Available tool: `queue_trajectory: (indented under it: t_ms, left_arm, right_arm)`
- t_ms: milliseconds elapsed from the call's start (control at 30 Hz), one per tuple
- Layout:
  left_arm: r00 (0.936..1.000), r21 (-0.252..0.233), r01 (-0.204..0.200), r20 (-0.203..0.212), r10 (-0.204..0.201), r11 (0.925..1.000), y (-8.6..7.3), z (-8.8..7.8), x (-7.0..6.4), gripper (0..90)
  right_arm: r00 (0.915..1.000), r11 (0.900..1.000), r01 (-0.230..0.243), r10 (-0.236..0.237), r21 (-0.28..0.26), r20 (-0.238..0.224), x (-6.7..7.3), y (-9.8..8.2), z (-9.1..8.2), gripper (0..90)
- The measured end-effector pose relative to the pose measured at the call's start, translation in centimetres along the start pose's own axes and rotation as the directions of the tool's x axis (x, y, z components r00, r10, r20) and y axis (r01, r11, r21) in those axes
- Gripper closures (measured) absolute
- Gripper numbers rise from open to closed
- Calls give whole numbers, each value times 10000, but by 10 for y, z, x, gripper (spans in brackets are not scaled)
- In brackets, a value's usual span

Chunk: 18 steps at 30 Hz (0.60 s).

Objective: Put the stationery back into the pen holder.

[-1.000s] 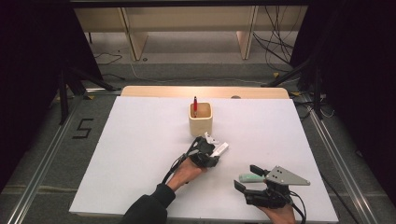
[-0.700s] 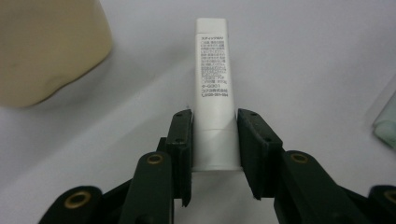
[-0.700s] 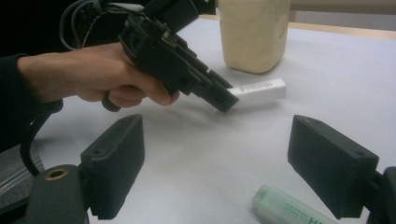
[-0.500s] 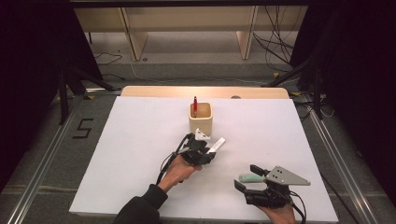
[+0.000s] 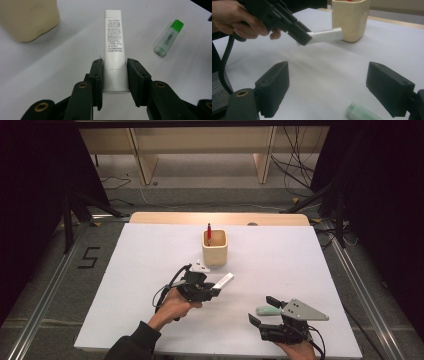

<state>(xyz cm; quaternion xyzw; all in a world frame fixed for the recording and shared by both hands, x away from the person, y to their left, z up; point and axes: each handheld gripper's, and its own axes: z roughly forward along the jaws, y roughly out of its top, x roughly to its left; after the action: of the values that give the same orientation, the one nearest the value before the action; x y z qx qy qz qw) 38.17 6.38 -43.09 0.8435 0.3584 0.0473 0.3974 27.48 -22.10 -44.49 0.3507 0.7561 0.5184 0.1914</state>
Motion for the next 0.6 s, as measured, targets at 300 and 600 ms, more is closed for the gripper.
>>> queue_trajectory:
  t_ms: [300, 600]
  left_arm:
    - [9972, 407, -153, 732, 123, 9991, -8, -25, -2, 668]
    - [9925, 746, -418, 1176, 329, 9963, -14, -36, -6, 667]
  right_arm:
    - [9931, 9930, 1176, -1175, 136, -18, 15, 4, 6, 194]
    - [9359, 9355, 3507, -3518, 435, 195, 43, 6, 18, 194]
